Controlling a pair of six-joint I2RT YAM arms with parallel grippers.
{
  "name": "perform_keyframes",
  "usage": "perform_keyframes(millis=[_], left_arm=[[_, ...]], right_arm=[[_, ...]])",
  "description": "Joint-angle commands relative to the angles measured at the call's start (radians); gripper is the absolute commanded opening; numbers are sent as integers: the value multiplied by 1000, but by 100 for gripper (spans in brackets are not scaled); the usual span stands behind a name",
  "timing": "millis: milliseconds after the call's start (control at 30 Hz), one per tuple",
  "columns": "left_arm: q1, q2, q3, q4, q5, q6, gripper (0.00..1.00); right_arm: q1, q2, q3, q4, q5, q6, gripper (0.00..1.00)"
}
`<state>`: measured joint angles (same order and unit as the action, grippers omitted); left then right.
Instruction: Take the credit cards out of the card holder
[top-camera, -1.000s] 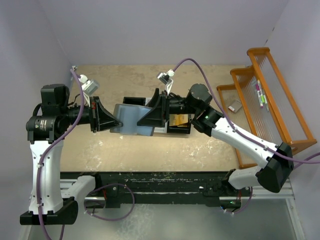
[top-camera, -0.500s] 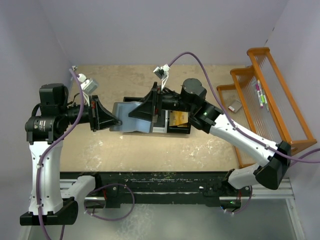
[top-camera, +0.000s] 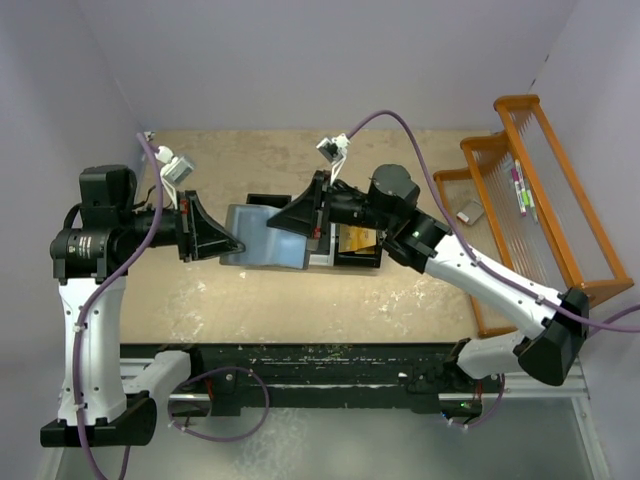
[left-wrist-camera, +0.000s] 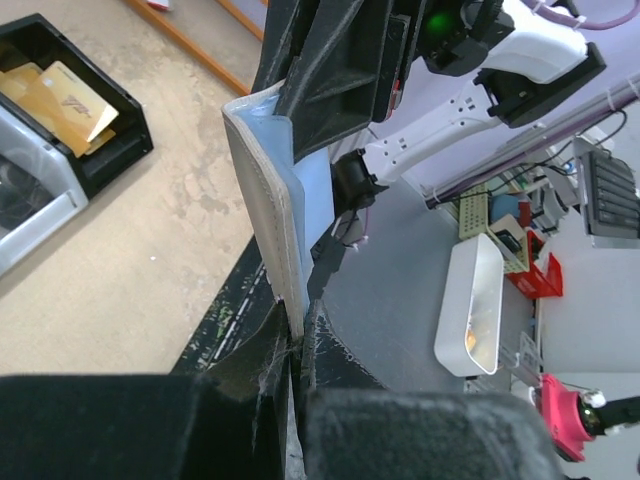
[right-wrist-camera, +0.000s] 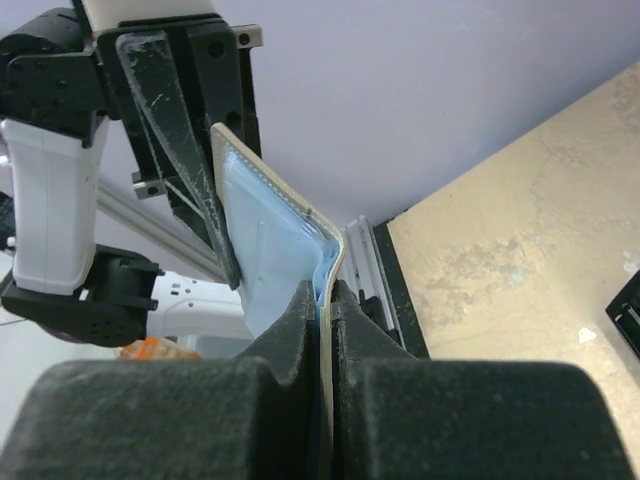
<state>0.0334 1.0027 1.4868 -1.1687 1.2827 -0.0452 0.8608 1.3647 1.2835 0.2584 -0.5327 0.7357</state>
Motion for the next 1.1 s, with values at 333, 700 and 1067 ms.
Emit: perform_keyframes(millis=[333,700,1067], left_arm=[[-11,38,135,-110,129,117,28],[-12,42,128,-149,-56,219,23],[-12,57,159,-321,88,378,24]], right_arm=[[13,-99,-151,217,-94,35,0],[9,-122,-147,182,-84,25,0],[7,-134,-168,215,-84,36,0]])
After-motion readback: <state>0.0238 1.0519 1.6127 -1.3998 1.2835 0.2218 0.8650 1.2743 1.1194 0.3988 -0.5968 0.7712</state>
